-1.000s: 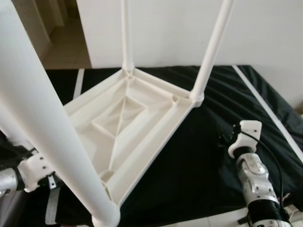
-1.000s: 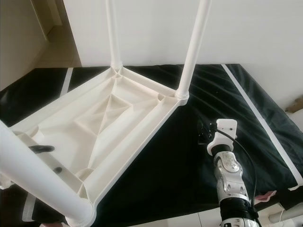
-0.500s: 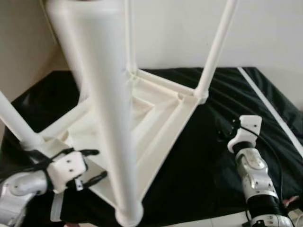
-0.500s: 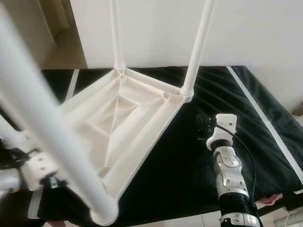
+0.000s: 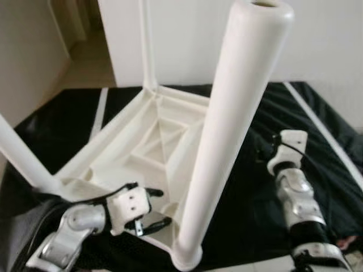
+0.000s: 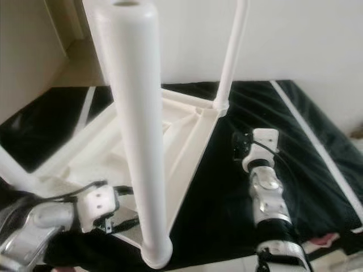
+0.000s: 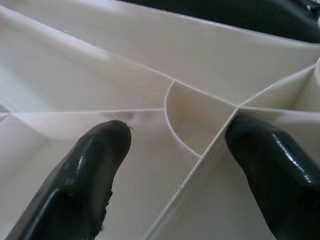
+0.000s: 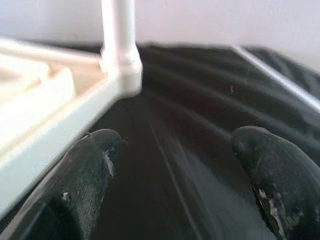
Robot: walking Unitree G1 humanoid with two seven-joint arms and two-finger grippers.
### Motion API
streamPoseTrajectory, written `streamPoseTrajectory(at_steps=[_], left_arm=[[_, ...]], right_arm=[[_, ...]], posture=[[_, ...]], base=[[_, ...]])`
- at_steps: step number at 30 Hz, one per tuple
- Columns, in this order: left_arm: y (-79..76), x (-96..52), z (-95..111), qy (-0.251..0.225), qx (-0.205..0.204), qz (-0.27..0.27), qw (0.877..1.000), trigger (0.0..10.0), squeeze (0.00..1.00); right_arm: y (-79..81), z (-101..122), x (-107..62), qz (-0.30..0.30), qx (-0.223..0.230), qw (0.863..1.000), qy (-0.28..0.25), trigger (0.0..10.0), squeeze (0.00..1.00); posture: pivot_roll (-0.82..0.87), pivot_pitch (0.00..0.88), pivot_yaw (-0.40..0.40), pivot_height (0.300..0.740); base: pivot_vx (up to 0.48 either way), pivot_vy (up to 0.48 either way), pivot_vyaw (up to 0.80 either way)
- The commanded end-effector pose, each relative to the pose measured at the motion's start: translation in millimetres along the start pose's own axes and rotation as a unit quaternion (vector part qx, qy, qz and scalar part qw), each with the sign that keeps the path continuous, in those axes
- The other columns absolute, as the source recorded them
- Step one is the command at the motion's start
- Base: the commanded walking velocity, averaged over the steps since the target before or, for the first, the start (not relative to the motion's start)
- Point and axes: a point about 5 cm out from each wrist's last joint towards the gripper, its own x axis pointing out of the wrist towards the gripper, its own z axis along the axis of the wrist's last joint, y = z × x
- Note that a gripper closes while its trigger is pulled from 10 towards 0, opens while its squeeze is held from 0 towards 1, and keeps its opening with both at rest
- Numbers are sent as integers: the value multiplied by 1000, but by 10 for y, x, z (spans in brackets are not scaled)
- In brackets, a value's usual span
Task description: Building children table
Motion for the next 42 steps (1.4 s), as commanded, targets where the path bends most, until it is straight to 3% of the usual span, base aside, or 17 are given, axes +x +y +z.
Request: streamPoseTrajectory(at_steps=[1,4,5,6,10,13,18,23,28,36,38,42], left_arm=[[17,81,-44,17,-3,39,999,10000,0],[46,154,-38,25,-5,54,998,10000,0],[99,291,-16,35,-6,75,997,10000,0],[114,331,-4,36,-5,81,996,10000,0],[113,373,17,34,-5,80,996,10000,0],[115,494,81,31,-2,71,997,10000,0],[215,620,150,34,-2,96,995,10000,0],[318,743,210,37,-5,138,990,10000,0],[406,978,306,59,-21,201,978,10000,0],[491,1060,329,92,-35,250,963,10000,0],[496,1062,365,83,-37,240,967,10000,0],[277,1009,658,-45,-22,95,994,10000,0]], right_arm=[[88,-67,20,4,-2,1000,26,10000,0],[146,-73,46,10,2,999,34,10000,0],[282,-72,111,24,21,998,51,10000,0],[329,-69,132,29,27,998,57,10000,0],[393,-61,159,39,35,997,64,10000,0],[595,-26,237,88,46,992,81,10000,0],[712,-7,287,118,42,987,102,10000,0],[742,50,316,123,20,988,89,10000,0],[603,49,329,95,23,992,80,10000,0],[292,113,316,37,37,998,35,10000,0],[229,159,296,26,37,999,8,10000,0],[47,171,173,-10,43,998,-44,10000,0]], posture=[[40,25,-10,740],[40,23,-4,740],[39,22,-2,740],[39,22,-2,740],[36,22,2,740],[34,28,0,740],[37,29,-9,740],[40,29,-14,740],[45,30,-28,740],[28,29,-19,740],[23,28,-16,740],[18,25,-15,740]], base=[[0,0,0],[0,0,0],[0,0,0],[0,0,0],[0,0,0],[0,0,0],[0,0,0],[0,0,0],[0,0,0],[0,0,0],[0,0,0],[0,0,0]])
